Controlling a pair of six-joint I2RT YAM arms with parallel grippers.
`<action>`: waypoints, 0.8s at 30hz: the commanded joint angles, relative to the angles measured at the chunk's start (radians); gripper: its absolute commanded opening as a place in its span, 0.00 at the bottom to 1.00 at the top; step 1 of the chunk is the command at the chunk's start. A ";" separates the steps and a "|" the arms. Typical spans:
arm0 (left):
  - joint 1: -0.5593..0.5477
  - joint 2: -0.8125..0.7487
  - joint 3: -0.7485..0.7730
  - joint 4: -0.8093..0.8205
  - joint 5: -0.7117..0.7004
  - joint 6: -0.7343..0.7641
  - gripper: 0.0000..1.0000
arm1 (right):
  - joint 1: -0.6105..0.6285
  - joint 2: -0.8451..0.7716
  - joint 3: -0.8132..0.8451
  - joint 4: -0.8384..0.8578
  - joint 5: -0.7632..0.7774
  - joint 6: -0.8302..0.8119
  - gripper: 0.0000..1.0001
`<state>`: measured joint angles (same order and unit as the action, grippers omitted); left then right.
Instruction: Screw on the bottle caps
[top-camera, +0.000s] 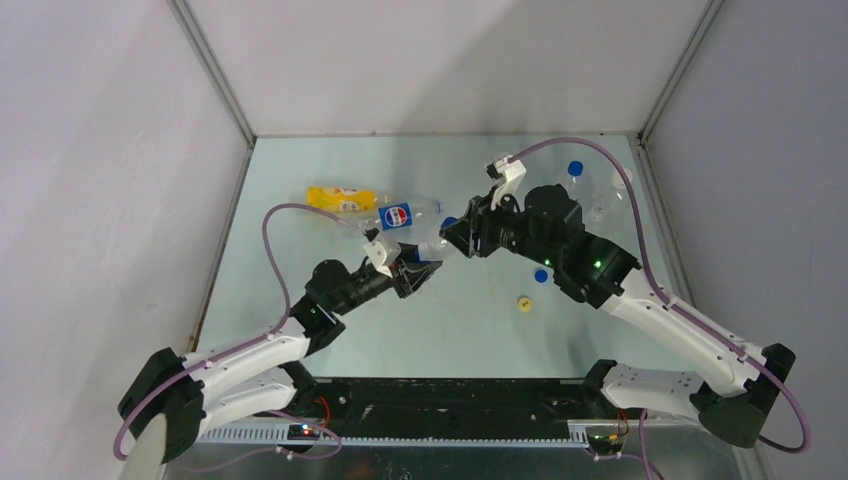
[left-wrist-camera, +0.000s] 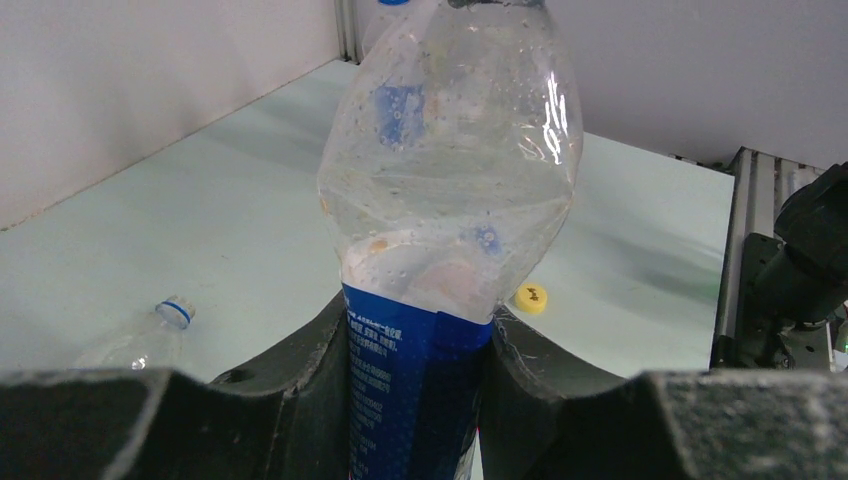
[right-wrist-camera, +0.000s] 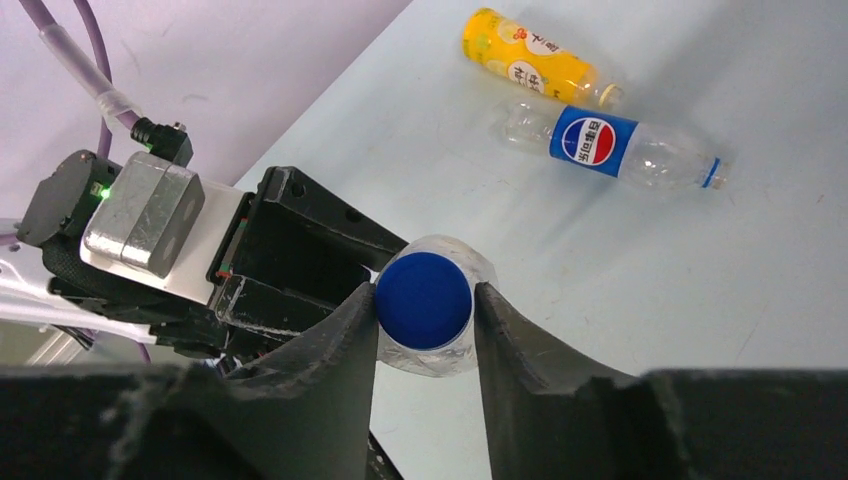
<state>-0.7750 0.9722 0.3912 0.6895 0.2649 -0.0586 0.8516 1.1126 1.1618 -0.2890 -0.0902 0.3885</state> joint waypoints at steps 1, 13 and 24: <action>0.000 0.001 0.039 0.075 0.018 -0.018 0.00 | 0.004 0.012 0.004 0.072 -0.010 -0.014 0.32; 0.000 -0.071 0.023 0.006 -0.065 -0.006 0.64 | -0.065 -0.035 0.004 0.031 0.013 -0.173 0.00; 0.022 -0.281 0.042 -0.320 -0.296 0.095 1.00 | -0.216 -0.082 0.004 -0.127 0.208 -0.313 0.00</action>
<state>-0.7712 0.7578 0.3908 0.5297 0.1013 -0.0299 0.6773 1.0531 1.1599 -0.3695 -0.0006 0.1566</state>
